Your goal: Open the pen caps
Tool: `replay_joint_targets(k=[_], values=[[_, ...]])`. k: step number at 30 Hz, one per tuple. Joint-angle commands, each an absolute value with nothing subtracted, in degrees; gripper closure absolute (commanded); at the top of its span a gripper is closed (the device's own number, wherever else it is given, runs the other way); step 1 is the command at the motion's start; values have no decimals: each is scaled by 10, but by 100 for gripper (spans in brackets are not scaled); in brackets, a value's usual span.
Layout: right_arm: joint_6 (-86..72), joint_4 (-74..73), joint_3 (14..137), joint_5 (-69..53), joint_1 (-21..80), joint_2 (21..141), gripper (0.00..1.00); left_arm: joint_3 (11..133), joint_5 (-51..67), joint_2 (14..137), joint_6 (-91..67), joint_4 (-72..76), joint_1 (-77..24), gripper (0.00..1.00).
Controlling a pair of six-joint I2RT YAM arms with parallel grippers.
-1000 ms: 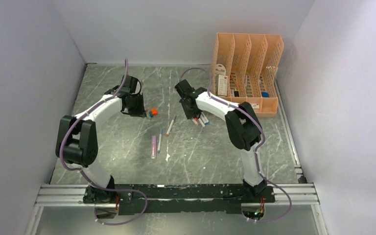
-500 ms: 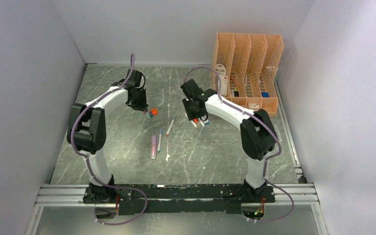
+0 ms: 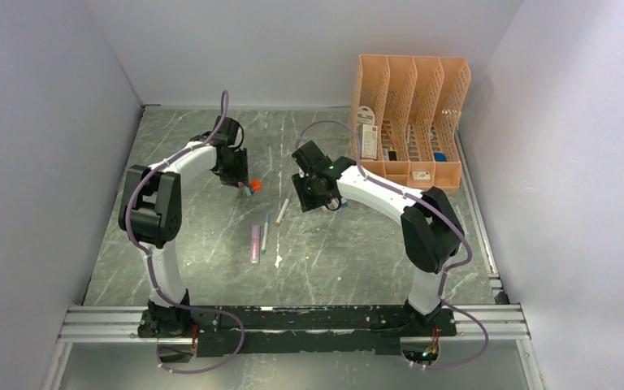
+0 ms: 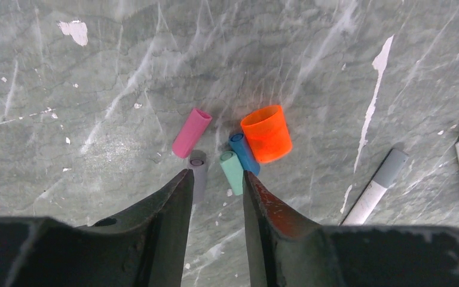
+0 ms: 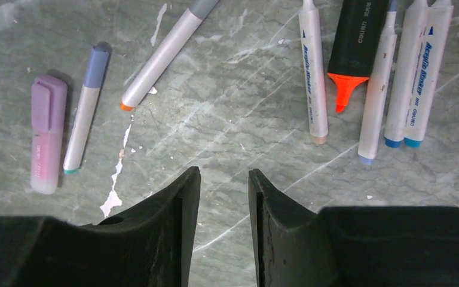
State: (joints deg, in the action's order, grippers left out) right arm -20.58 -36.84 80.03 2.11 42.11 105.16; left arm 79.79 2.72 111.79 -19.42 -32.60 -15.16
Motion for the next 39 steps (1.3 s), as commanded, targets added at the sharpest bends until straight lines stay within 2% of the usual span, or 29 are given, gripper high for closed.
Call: replay_joint_targets(k=[1, 4, 8, 10, 13, 24, 29, 35, 39], values=[[-224, -358, 831, -4, 425, 1074, 64, 820, 28, 1104, -190, -339, -152, 52], [-233, -365, 864, -10, 431, 1107, 60, 818, 46, 1074, -192, -349, -152, 42], [-241, -380, 916, -6, 441, 1152, 55, 804, 64, 1025, -194, -362, -152, 16], [-246, -388, 935, -3, 446, 1180, 53, 792, 63, 1000, -193, -366, -151, 7], [-253, -400, 963, 7, 455, 1209, 53, 777, 65, 978, -192, -371, -150, 2], [-262, -432, 1021, 58, 488, 1285, 53, 727, 84, 924, -191, -365, -150, 0], [-262, -434, 987, 74, 490, 1273, 62, 717, 84, 908, -191, -365, -149, 0], [-259, -423, 936, 73, 491, 1238, 91, 720, 90, 902, -189, -371, -149, 0], [-245, -392, 866, 57, 487, 1153, 95, 725, 99, 895, -187, -377, -149, 1]])
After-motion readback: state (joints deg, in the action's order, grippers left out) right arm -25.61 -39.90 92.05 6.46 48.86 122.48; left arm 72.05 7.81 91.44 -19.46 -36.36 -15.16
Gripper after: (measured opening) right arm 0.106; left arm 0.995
